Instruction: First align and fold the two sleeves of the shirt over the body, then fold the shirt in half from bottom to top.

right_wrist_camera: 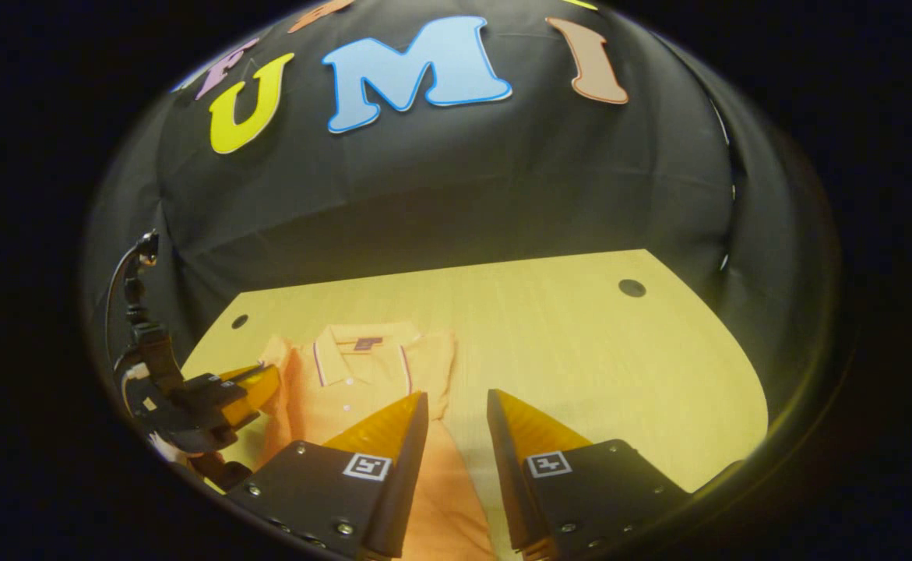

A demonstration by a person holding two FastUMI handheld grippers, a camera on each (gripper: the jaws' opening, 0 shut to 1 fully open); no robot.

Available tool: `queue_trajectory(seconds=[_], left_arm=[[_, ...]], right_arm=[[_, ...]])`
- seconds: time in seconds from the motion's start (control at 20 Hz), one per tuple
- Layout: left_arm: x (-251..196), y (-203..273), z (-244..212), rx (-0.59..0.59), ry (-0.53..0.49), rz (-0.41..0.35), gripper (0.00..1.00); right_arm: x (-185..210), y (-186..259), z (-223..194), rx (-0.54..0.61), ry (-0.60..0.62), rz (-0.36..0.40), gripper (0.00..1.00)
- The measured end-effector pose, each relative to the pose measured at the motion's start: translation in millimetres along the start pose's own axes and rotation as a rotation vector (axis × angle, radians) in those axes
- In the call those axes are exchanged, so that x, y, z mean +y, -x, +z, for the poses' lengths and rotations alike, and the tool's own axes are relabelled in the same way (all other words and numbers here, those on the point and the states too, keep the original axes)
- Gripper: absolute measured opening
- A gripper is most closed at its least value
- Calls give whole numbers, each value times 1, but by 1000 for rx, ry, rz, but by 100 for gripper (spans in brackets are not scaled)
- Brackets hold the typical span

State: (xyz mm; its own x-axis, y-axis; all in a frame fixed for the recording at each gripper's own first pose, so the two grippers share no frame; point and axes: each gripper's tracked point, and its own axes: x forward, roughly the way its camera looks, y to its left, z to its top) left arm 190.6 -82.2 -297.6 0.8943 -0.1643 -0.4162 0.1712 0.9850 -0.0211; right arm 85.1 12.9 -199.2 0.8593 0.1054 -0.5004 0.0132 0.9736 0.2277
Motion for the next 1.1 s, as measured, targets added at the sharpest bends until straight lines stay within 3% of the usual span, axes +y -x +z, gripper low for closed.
queue_trajectory(seconds=[0.3, 0.45, 0.5, 0.8, 1.1], left_arm=[[-39, -9, -6, 24, -36, -37, 13], [-46, -6, -4, 23, -42, -54, 37], [-49, -3, 0, 15, -46, -59, 49], [-47, 29, 14, -11, -38, -67, 53], [-30, 92, -3, -15, -45, -48, 53]], right_arm=[[-32, 18, -6, -5, -32, -51, 48], [-39, 24, -11, -7, -41, -64, 48], [-41, 27, -12, -7, -43, -66, 48], [-26, 39, -23, -5, -46, -40, 49], [-8, 65, -43, 2, -15, -1, 49]])
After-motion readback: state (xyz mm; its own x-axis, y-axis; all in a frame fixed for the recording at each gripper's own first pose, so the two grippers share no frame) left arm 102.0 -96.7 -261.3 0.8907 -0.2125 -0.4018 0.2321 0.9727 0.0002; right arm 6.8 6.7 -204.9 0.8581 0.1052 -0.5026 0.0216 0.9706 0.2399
